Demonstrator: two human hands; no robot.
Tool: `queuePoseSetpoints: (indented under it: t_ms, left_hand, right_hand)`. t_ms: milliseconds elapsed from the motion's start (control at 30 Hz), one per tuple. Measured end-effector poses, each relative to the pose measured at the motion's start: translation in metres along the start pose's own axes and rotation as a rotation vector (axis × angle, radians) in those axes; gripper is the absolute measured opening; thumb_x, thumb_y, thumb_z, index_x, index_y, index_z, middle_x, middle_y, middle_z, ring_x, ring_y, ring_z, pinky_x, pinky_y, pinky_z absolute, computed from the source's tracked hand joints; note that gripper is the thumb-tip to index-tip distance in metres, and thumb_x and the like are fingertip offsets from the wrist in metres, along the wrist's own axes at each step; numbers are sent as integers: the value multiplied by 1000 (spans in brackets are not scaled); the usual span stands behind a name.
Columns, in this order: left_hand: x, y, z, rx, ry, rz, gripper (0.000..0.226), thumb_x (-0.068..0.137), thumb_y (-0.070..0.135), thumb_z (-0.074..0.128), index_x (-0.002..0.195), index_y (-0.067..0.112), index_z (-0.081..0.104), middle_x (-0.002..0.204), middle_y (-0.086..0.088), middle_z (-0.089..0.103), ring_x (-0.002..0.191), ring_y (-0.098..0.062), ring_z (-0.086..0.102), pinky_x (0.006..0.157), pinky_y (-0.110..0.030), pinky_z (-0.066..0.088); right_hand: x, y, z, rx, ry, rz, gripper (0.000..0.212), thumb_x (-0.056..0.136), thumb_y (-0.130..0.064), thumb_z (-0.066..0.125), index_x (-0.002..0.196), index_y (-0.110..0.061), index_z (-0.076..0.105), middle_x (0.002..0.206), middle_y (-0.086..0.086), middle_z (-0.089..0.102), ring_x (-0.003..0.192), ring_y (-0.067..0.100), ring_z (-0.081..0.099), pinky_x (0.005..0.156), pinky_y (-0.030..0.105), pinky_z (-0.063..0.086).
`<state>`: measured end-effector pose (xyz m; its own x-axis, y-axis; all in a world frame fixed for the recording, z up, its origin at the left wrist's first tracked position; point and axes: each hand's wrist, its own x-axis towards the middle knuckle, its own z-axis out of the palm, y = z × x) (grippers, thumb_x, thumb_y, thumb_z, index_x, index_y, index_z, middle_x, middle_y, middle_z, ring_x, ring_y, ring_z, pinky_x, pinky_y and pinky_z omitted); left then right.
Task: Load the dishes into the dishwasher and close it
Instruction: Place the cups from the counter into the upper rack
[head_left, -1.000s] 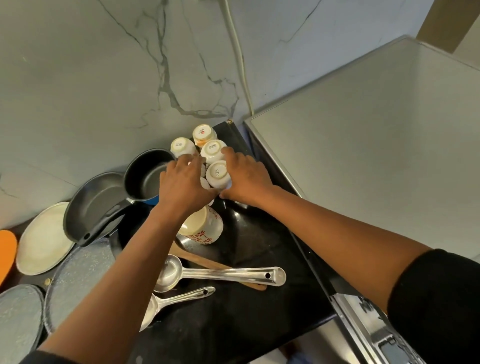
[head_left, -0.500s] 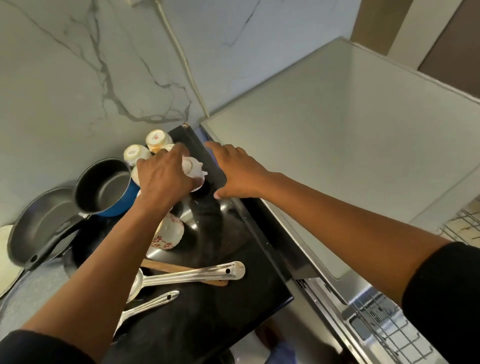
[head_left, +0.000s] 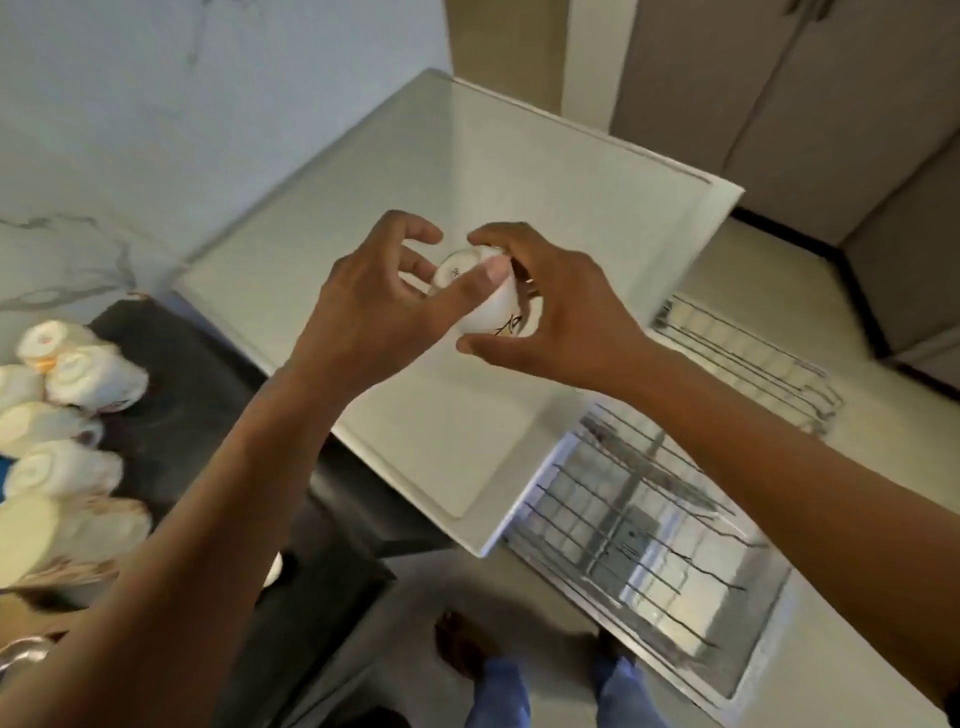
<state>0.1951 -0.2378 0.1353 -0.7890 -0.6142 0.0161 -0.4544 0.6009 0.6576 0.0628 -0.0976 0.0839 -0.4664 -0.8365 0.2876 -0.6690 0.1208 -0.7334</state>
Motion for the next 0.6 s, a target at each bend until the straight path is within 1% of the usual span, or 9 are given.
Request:
queuePoseSetpoints:
  t_ms: [100, 167, 233, 267, 333, 400, 433, 500, 600]
  left_hand:
    - [-15, 29, 59, -100, 0, 78, 55, 86, 79, 48, 121, 38, 55, 107, 20, 64, 94, 7, 63, 68, -10, 43]
    - [-31, 41, 103, -161, 8, 162, 35, 97, 59, 52, 118, 31, 58, 108, 15, 64, 98, -2, 63, 67, -14, 48]
    - [-50, 48, 144, -187, 21, 260, 20, 101, 38, 56, 113, 23, 60, 104, 10, 64, 95, -13, 64, 70, -26, 52]
    - [-60, 50, 166, -183, 14, 295, 15, 101, 32, 57, 110, 21, 61, 101, 8, 63, 92, -15, 63, 70, -30, 52]
    - [-77, 44, 212, -138, -46, 297, 11, 98, 30, 59, 108, 26, 60, 96, 11, 59, 90, -14, 62, 71, -29, 51]
    - [-89, 26, 256, -22, -182, 233, 18, 96, 35, 59, 114, 32, 57, 103, 16, 58, 97, -7, 60, 76, -27, 52]
    - [-93, 13, 279, 65, -272, 188, 24, 96, 38, 58, 119, 33, 56, 111, 16, 58, 102, -5, 58, 83, -30, 53]
    - [-96, -19, 318, 278, -435, 90, 41, 95, 41, 60, 134, 29, 53, 132, 7, 56, 120, -14, 54, 97, -41, 51]
    - [-94, -65, 356, 622, -566, -14, 67, 95, 50, 59, 151, 20, 39, 158, -6, 38, 145, -28, 36, 111, -47, 42]
  right_hand:
    - [-57, 46, -44, -18, 65, 100, 84, 72, -52, 89, 140, -17, 53, 125, -5, 67, 96, 15, 69, 81, 36, 60]
    - [-98, 79, -64, -28, 121, 156, 81, 73, -50, 90, 138, -16, 55, 122, -5, 68, 95, 16, 69, 78, 38, 59]
    - [-135, 111, -72, -46, 163, 218, 80, 74, -51, 90, 136, -16, 56, 125, -5, 67, 98, 19, 69, 78, 41, 59]
    - [-152, 128, -74, -61, 178, 251, 79, 74, -55, 88, 136, -17, 56, 126, -5, 66, 100, 19, 67, 78, 42, 58]
    - [-182, 163, -68, -97, 187, 301, 79, 74, -61, 84, 135, -18, 57, 126, -6, 64, 102, 19, 61, 80, 45, 56]
    - [-205, 196, -53, -94, 163, 356, 80, 72, -59, 84, 135, -20, 56, 126, -9, 61, 102, 19, 58, 82, 47, 55]
    - [-213, 213, -43, -77, 145, 392, 80, 70, -57, 85, 135, -21, 55, 126, -10, 60, 104, 19, 56, 83, 47, 54]
    - [-222, 242, -18, -45, 100, 441, 82, 68, -55, 84, 136, -20, 54, 126, -8, 60, 105, 20, 54, 87, 45, 51]
    - [-220, 273, 23, 3, 27, 435, 78, 68, -49, 82, 133, -16, 54, 118, 2, 64, 103, 26, 58, 86, 46, 52]
